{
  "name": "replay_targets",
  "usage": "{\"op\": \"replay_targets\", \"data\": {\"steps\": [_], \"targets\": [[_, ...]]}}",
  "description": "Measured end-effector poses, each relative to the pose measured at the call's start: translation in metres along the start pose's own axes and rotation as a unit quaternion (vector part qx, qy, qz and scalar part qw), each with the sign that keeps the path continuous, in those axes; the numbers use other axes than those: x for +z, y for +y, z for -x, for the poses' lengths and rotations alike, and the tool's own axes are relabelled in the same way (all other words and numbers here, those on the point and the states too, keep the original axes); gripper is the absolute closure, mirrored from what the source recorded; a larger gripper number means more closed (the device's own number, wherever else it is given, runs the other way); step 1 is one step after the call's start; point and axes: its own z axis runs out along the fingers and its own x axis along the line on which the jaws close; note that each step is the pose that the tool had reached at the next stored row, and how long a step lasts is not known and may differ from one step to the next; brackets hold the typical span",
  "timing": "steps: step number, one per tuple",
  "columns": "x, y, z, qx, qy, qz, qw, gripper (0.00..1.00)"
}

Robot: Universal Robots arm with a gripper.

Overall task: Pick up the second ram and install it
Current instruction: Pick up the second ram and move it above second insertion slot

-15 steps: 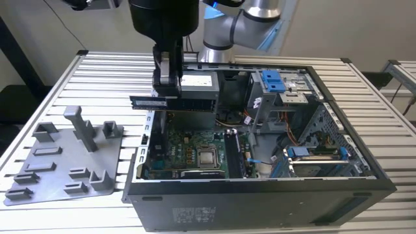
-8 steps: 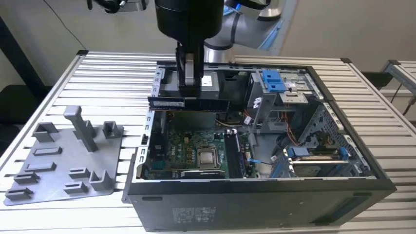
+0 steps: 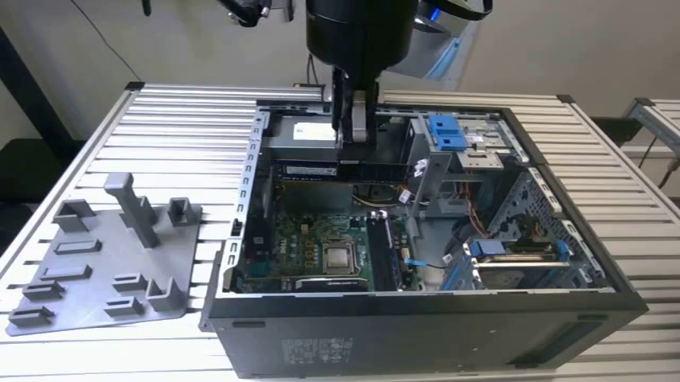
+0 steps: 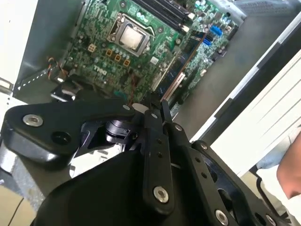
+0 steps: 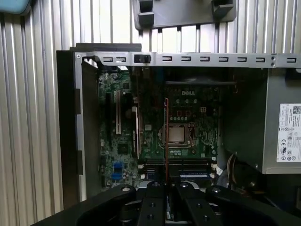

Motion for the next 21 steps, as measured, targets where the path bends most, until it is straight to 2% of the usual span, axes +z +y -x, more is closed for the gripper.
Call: {"op": "replay_targets", "data": {"steps": [12, 21], "targets": [[0.0033, -0.0466, 0.0009, 0.000, -0.0001, 0.0000, 1.0000, 0.86], [0.0055, -0.0778, 0.0015, 0.000, 0.0000, 0.0000, 1.0000, 0.86]]}}
